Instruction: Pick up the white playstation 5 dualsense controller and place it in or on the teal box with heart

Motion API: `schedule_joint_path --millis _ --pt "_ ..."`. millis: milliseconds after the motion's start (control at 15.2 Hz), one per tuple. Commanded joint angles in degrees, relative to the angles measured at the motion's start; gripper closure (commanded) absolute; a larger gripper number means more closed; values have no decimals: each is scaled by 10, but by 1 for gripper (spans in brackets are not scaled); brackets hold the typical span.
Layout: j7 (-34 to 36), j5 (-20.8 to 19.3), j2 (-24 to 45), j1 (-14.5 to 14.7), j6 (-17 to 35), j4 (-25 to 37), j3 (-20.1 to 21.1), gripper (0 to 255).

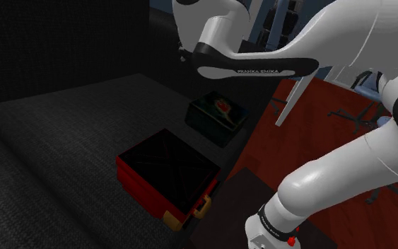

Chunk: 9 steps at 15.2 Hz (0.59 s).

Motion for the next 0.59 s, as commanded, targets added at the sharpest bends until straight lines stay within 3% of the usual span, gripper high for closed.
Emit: schedule_joint_path --millis 0,528 --pt "-6 22 -50 12 1 -44 -6 255" --pt "-26 92 -227 81 -34 -179 -20 255"
